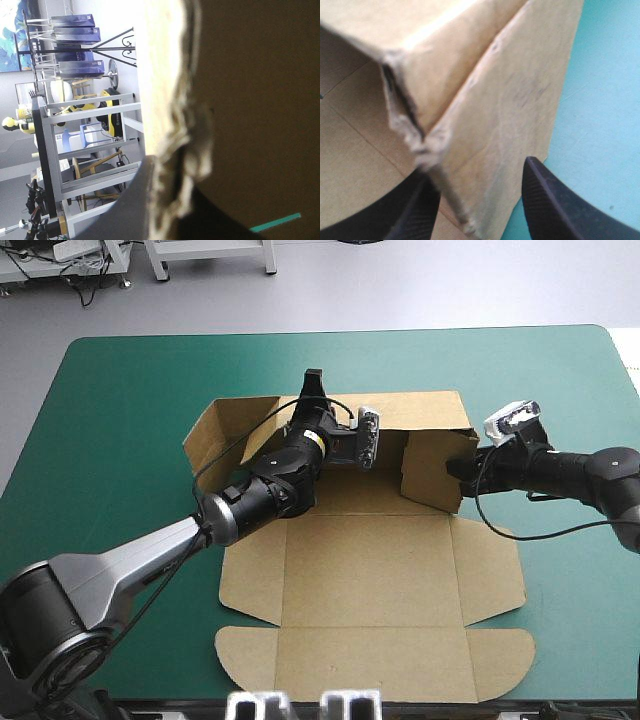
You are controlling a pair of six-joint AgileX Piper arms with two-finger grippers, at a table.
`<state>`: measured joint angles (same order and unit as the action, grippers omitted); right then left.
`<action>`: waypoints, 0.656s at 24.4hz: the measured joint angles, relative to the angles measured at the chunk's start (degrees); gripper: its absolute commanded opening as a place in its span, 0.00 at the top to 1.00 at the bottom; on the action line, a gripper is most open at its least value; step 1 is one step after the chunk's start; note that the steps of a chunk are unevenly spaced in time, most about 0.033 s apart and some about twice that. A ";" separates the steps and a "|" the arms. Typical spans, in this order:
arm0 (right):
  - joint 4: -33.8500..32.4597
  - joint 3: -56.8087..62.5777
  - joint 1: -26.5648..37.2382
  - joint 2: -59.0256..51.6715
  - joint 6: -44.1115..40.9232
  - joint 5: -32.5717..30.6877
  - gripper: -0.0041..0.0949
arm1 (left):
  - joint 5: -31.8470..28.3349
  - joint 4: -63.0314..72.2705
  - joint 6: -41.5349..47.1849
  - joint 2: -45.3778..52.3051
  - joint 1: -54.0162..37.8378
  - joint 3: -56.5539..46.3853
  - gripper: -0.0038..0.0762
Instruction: Fold the box
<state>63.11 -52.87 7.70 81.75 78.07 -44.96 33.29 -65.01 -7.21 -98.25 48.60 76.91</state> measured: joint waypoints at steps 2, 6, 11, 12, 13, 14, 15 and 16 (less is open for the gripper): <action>0.80 0.00 0.00 0.00 0.00 2.22 0.82 | 0.00 0.47 -0.12 0.00 0.00 0.05 0.97; 1.46 0.00 -0.36 0.00 0.22 3.13 0.96 | 0.00 0.64 -0.12 0.00 0.00 0.12 0.97; 1.60 0.00 -0.36 0.00 0.36 3.37 0.96 | -0.06 0.64 -0.12 0.00 0.00 0.12 0.96; 1.60 0.00 -0.36 0.00 0.40 3.32 0.96 | -0.06 0.64 -0.12 0.00 0.00 0.12 0.96; 1.60 0.00 -0.36 0.00 0.40 3.32 0.96 | -0.06 0.64 -0.12 0.00 0.00 0.12 0.95; 1.60 0.00 -0.36 0.00 0.40 3.27 0.96 | -0.06 0.64 -0.12 0.00 0.00 0.12 0.94; 1.60 0.00 -0.36 0.00 0.40 3.27 0.96 | -0.06 0.64 -0.12 0.00 0.00 0.12 0.91; 1.60 0.00 -0.36 0.00 0.40 3.27 0.96 | -0.06 0.64 -0.12 0.00 0.00 0.12 0.89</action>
<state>64.71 -52.87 7.34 81.75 78.47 -41.68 33.23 -64.37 -7.33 -98.25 48.60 77.03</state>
